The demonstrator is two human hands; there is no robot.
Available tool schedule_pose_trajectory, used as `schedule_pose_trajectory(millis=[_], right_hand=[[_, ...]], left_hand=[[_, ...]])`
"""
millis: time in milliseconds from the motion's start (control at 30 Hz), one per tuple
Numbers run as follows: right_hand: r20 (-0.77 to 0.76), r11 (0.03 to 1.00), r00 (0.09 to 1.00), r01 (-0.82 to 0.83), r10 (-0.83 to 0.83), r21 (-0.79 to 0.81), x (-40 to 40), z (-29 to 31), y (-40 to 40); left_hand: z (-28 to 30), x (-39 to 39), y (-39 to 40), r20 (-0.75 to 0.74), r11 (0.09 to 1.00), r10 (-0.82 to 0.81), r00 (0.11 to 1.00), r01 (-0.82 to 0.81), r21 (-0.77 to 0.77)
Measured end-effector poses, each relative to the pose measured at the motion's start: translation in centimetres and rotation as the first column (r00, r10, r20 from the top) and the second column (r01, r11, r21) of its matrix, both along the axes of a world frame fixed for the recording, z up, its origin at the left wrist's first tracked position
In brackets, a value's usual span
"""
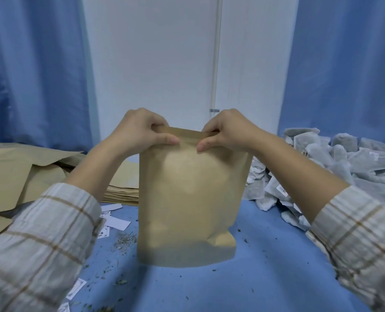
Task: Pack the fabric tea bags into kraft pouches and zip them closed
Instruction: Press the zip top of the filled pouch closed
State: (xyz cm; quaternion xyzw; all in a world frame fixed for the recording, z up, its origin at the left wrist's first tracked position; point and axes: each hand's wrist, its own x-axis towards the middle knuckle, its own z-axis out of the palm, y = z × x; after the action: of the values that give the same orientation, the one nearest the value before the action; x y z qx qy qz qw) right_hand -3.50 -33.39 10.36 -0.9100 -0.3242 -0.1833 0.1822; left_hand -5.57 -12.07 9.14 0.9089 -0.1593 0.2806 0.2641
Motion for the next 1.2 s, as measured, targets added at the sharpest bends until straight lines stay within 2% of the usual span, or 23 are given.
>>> schedule_pose_trajectory(millis=[133, 233, 300, 367, 400, 467, 533, 600, 633, 700, 800, 867, 933, 1000, 1067, 1133, 1200], right_hand=[[-0.016, 0.997, 0.997, 0.069, -0.070, -0.021, 0.5, -0.3, -0.3], [-0.013, 0.996, 0.997, 0.071, -0.070, 0.062, 0.7, -0.4, -0.9], [-0.028, 0.994, 0.998, 0.052, -0.049, 0.095, 0.7, -0.4, -1.2], [-0.056, 0.993, 0.998, 0.039, -0.032, 0.112, 0.6, -0.5, -1.2], [-0.056, 0.993, 0.998, 0.034, -0.028, 0.113, 0.6, -0.5, -1.3], [-0.016, 0.990, 0.998, 0.056, -0.054, 0.132, 0.8, -0.6, -1.5], [0.010, 0.968, 0.994, 0.105, -0.110, 0.227, 1.0, -0.9, -2.4], [-0.106, 0.914, 0.989, 0.136, -0.103, 0.382, 1.2, -2.1, -3.7], [-0.203, 0.873, 0.978, 0.138, -0.046, 0.467, 1.3, -3.1, -4.0], [-0.317, 0.774, 0.942, 0.116, 0.114, 0.622, 1.6, -5.3, -3.8], [-0.305, 0.575, 0.932, 0.142, 0.196, 0.806, 2.0, -7.7, -2.4], [-0.330, 0.491, 0.910, 0.173, 0.252, 0.854, 2.1, -9.1, -2.0], [-0.397, 0.516, 0.847, 0.178, 0.353, 0.838, 2.0, -11.6, -2.0], [-0.482, 0.585, 0.764, 0.173, 0.428, 0.793, 1.5, -14.8, -2.1], [-0.558, 0.608, 0.679, 0.204, 0.477, 0.767, 1.0, -17.8, -2.2], [-0.578, 0.582, 0.642, 0.243, 0.503, 0.776, 0.7, -19.7, -1.9], [-0.546, 0.503, 0.657, 0.281, 0.519, 0.817, 0.7, -20.1, -0.9]], left_hand=[[-0.6, 0.2, -0.6, 0.060, 0.993, 0.002, 0.998, 0.005, -0.120], [-1.1, 0.2, -0.2, 0.031, 0.970, -0.046, 0.998, 0.052, -0.237], [-1.6, 0.0, 0.7, 0.003, 0.925, -0.117, 0.993, 0.111, -0.363], [-1.9, -0.1, 1.3, 0.000, 0.837, -0.225, 0.974, 0.193, -0.512], [-2.1, -0.1, 1.4, 0.012, 0.813, -0.237, 0.971, 0.206, -0.544], [-2.4, 0.0, 1.6, 0.042, 0.822, -0.169, 0.985, 0.164, -0.545], [-2.7, 0.1, 2.1, 0.081, 0.830, -0.081, 0.993, 0.112, -0.547], [-3.5, -0.1, 2.9, 0.116, 0.780, -0.064, 0.991, 0.122, -0.613], [-4.1, -0.2, 3.2, 0.109, 0.729, -0.092, 0.990, 0.141, -0.670], [-5.8, -0.6, 3.5, 0.023, 0.644, -0.205, 0.978, 0.153, -0.750], [-10.0, -0.6, 3.8, -0.251, 0.659, -0.450, 0.857, 0.129, -0.741], [-13.0, -0.7, 4.1, -0.333, 0.624, -0.497, 0.802, 0.063, -0.779], [-15.6, -0.7, 4.5, -0.357, 0.584, -0.489, 0.796, -0.005, -0.812], [-17.5, -1.0, 4.5, -0.419, 0.619, -0.511, 0.751, -0.017, -0.785], [-19.0, -1.7, 4.3, -0.472, 0.628, -0.526, 0.708, -0.052, -0.777], [-20.1, -2.1, 4.0, -0.466, 0.593, -0.486, 0.740, -0.112, -0.797], [-19.9, -2.3, 4.0, -0.427, 0.529, -0.439, 0.791, -0.156, -0.834]])
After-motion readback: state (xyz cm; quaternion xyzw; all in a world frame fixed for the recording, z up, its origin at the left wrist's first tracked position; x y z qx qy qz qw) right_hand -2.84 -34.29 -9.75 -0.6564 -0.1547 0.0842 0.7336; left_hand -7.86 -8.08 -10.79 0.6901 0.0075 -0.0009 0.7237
